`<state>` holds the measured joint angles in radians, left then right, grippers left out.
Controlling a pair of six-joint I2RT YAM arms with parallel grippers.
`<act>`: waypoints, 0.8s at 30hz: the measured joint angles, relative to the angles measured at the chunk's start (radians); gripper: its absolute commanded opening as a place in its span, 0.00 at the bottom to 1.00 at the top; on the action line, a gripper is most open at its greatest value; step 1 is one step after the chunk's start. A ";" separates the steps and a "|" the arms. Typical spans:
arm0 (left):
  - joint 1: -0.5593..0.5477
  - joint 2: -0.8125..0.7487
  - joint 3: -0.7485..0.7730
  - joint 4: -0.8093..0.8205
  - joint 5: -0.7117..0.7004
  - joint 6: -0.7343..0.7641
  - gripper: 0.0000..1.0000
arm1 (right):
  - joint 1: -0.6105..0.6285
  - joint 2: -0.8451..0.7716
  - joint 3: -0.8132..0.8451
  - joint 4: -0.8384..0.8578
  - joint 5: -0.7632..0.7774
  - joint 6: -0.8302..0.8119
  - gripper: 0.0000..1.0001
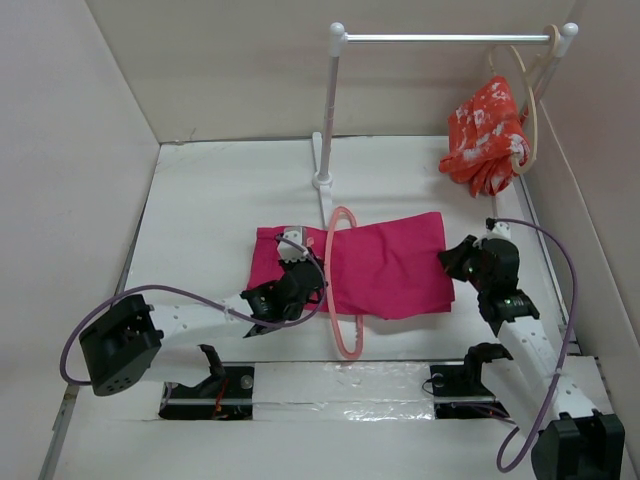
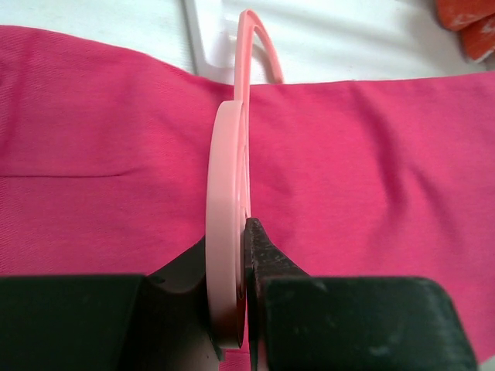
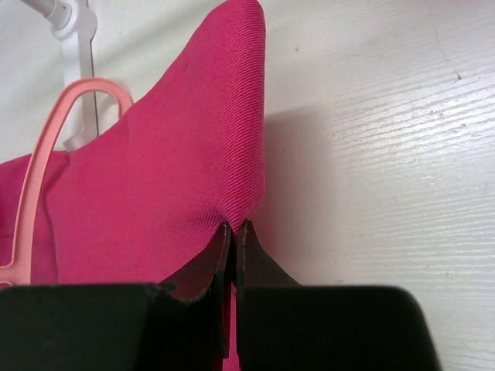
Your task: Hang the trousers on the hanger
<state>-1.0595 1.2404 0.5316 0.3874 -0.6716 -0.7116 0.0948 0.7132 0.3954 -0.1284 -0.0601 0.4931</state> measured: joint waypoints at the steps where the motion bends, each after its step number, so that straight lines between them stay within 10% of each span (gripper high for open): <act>1: 0.000 -0.002 0.000 -0.017 -0.008 0.000 0.00 | -0.010 0.002 0.000 0.000 -0.010 0.000 0.00; 12: 0.000 -0.055 0.031 -0.087 -0.018 0.037 0.00 | -0.024 0.069 -0.030 0.042 -0.069 0.000 0.00; 15: 0.000 -0.060 0.061 -0.105 0.002 0.058 0.00 | -0.024 0.089 -0.045 0.047 -0.077 0.000 0.19; 17: -0.002 -0.060 0.076 -0.115 0.012 0.074 0.00 | -0.023 0.088 -0.046 0.047 -0.082 0.000 0.71; 24: -0.017 -0.060 0.154 -0.172 0.012 0.134 0.00 | 0.114 0.034 0.031 0.023 -0.050 -0.019 0.79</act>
<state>-1.0767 1.1801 0.6853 0.2157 -0.6594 -0.5777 0.2089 0.7471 0.4259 -0.1051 -0.1097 0.4740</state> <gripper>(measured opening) 0.055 0.785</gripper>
